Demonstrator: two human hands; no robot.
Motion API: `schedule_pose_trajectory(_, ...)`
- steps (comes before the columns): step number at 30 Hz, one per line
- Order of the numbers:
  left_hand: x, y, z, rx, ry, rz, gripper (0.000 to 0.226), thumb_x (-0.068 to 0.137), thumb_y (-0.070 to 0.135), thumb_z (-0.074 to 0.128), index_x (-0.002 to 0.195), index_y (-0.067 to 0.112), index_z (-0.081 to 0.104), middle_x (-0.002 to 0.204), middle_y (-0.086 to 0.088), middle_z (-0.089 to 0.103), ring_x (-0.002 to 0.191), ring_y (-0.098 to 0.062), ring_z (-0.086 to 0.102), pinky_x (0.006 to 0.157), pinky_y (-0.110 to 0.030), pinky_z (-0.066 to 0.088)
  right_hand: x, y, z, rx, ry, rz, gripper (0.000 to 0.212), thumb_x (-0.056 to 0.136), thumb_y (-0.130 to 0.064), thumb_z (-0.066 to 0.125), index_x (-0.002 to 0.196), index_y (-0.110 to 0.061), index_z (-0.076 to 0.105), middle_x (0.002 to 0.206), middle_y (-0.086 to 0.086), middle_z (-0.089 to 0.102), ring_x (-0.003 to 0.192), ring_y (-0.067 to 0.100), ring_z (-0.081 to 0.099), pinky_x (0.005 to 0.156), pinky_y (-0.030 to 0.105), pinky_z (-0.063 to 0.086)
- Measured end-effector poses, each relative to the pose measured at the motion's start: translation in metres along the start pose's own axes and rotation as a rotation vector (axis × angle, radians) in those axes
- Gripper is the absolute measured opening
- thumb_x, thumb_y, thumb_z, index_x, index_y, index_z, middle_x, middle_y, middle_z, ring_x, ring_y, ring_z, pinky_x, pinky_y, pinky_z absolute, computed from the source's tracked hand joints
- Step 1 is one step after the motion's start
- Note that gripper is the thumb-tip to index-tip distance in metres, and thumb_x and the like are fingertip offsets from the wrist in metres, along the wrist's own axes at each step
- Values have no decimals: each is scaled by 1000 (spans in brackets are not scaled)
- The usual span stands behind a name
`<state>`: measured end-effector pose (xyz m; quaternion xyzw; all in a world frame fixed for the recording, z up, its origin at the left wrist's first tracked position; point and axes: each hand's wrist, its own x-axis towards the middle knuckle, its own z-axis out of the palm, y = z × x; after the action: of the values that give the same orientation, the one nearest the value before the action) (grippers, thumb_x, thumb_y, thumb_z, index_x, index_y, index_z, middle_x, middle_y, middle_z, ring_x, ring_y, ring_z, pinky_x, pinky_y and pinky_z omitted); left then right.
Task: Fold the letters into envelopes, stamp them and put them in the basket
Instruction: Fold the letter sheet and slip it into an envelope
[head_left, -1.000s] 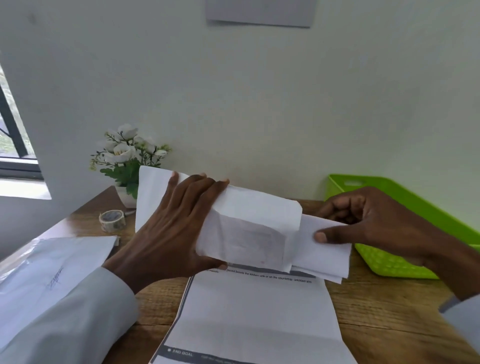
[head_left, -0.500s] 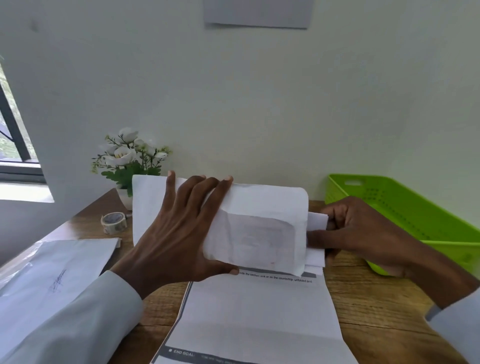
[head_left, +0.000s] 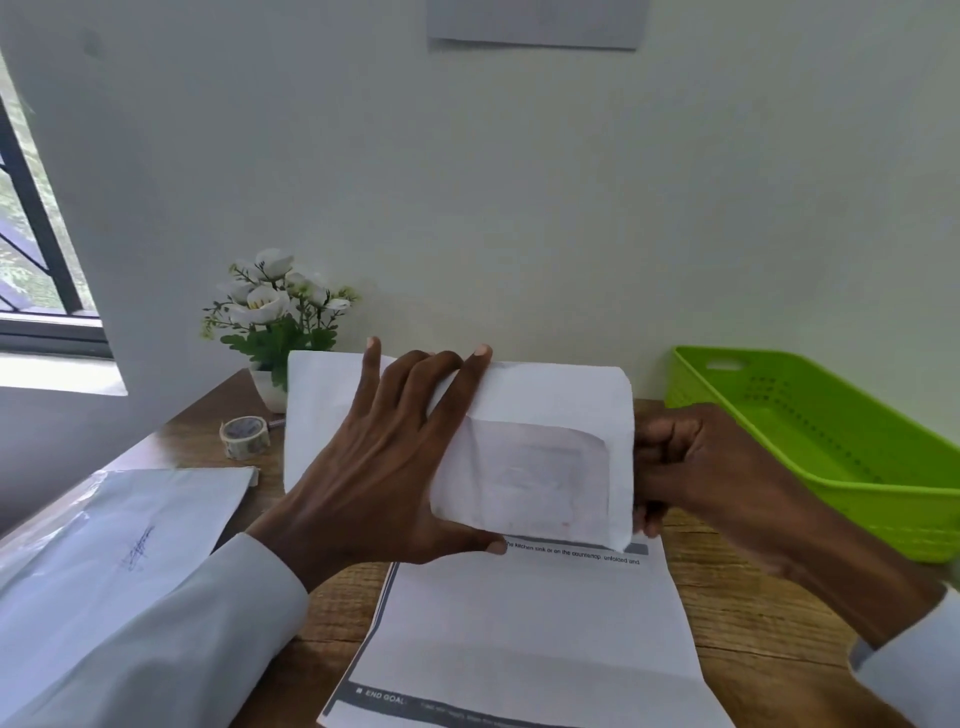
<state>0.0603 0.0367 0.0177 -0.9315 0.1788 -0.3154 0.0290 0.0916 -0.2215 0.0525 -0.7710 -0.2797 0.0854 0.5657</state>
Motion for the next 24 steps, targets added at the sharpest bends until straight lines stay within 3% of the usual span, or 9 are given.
schedule_pose_trajectory(5, 0, 2, 4, -16, -2, 21, 130, 61, 93, 47, 154, 9, 11, 141, -10, 32, 132, -29, 33, 116, -64, 6, 1, 11, 12, -74, 114, 11, 49, 80, 20, 52, 66, -18, 79, 48, 2, 66, 29, 13, 44, 37, 18, 33)
schedule_pose_trajectory(7, 0, 2, 3, -21, 2, 22, 130, 61, 93, 47, 154, 9, 10, 140, -10, 32, 132, -29, 33, 117, -64, 6, 1, 12, 12, -90, 129, 2, 47, 79, 21, 49, 66, -13, 78, 46, 0, 65, 29, 16, 41, 37, 18, 32)
schedule_pose_trajectory(9, 1, 5, 3, -28, 7, 32, 131, 61, 93, 47, 154, 10, 9, 140, -9, 32, 132, -28, 33, 117, -64, 6, 1, 11, 16, -111, 138, -28, 48, 73, 24, 42, 52, -8, 71, 39, 1, 58, 27, 14, 39, 34, 18, 31)
schedule_pose_trajectory(14, 1, 9, 4, -57, 1, 40, 131, 61, 92, 48, 154, 11, 5, 140, -8, 30, 133, -26, 32, 119, -59, 1, -1, 3, 34, -18, 102, -167, 45, 56, 3, 40, 35, -30, 64, 34, -7, 54, 25, 2, 41, 32, 13, 29)
schedule_pose_trajectory(17, 1, 9, 4, -68, 15, 32, 132, 61, 92, 49, 154, 10, 6, 140, -8, 30, 132, -27, 33, 118, -60, 3, -1, 5, 34, 59, 106, -252, 46, 57, 8, 48, 38, -30, 66, 37, -12, 57, 30, -2, 48, 34, 11, 33)
schedule_pose_trajectory(19, 2, 11, 2, -76, 46, 18, 132, 60, 93, 49, 154, 9, 8, 140, -8, 31, 132, -27, 33, 118, -61, 5, 1, 7, 30, 62, 213, -295, 40, 65, 11, 68, 52, -27, 75, 48, -10, 65, 39, 1, 53, 40, 16, 39)
schedule_pose_trajectory(20, 2, 12, 2, -79, 64, 5, 132, 59, 93, 49, 153, 9, 9, 140, -8, 30, 132, -27, 33, 118, -62, 5, 2, 8, 28, 72, 305, -325, 33, 74, 5, 75, 61, -26, 77, 52, -8, 66, 43, 5, 53, 42, 19, 41)
schedule_pose_trajectory(22, 3, 12, 0, -83, 102, -35, 134, 58, 93, 51, 153, 8, 11, 140, -8, 29, 133, -28, 33, 118, -61, 6, 2, 9, 23, 98, 475, -401, 17, 86, -28, 69, 72, -25, 77, 59, -6, 67, 48, 8, 55, 45, 21, 43)
schedule_pose_trajectory(24, 3, 12, -1, -95, 145, -83, 135, 56, 93, 52, 153, 8, 13, 139, -7, 28, 132, -28, 33, 118, -60, 6, 1, 11, 18, 120, 481, -415, 42, 76, -60, 68, 96, -24, 73, 87, -3, 74, 68, 12, 68, 54, 23, 52)
